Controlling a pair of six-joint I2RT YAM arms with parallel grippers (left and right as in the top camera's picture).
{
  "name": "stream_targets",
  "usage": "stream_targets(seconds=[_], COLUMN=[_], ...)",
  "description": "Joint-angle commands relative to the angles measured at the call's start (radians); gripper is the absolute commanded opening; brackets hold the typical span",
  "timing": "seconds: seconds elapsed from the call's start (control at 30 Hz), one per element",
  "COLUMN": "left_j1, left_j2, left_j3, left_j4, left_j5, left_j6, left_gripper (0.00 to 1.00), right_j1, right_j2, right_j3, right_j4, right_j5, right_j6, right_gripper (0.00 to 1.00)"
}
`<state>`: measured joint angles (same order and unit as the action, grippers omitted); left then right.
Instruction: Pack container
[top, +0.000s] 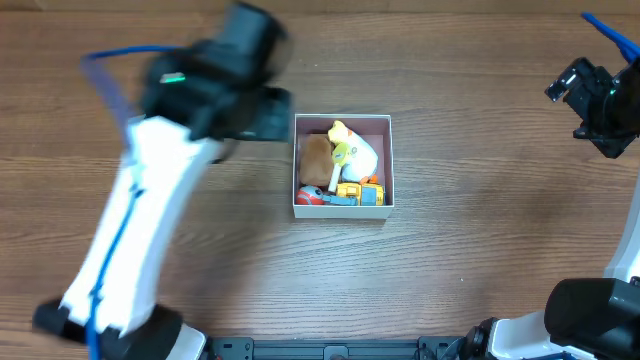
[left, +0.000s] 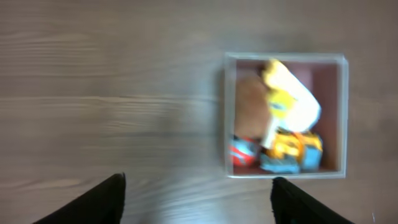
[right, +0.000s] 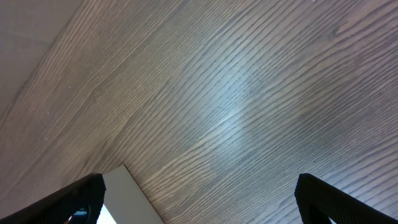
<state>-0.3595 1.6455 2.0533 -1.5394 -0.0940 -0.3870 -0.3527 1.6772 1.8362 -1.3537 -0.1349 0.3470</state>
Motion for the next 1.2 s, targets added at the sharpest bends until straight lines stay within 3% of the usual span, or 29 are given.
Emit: stream_targets(seconds=[0.0,0.03,0.27,0.7,0.83,0.97,1.17], left_j1=[0.130,0.174,0.323,0.327,0.327,0.327,0.327], left_j2=[-0.090,-0.113,-0.154,-0.140,-0.140,-0.140,-0.140], left_j3=[0.034,0.034,0.033,0.030,0.030,0.030,0.030], left_j4=[-0.027,-0.027,-0.028,-0.027,-0.027,-0.027,-0.027], left_j5=[-0.082,-0.082,-0.082,-0.082,-0.082,-0.082,-0.082], left_j6=[-0.003,-0.003,-0.002,-0.002,-0.002,-0.002,-0.002], left_gripper=[0.96,1.00,1.00,1.00,1.00,1.00,1.00], right_j1=[0.000,0.000,0.000,0.000,0.026,0.145,0.470], right_j2=[0.003,0.003,0.003,0.000,-0.076,-0.200,-0.383], right_j3=[-0.003,-0.003,-0.003,-0.003,-0.003,-0.003,-0.003], right_j4=[0.005,0.005,0.005,0.006,0.005,0.005,0.005], right_j5=[-0.009,-0.009,-0.009,-0.009,-0.008,-0.008,-0.009], right_j6=[0.005,0.005,0.005,0.005,0.005,0.005,0.005], right_gripper=[1.00,1.00,1.00,1.00,1.00,1.00,1.00])
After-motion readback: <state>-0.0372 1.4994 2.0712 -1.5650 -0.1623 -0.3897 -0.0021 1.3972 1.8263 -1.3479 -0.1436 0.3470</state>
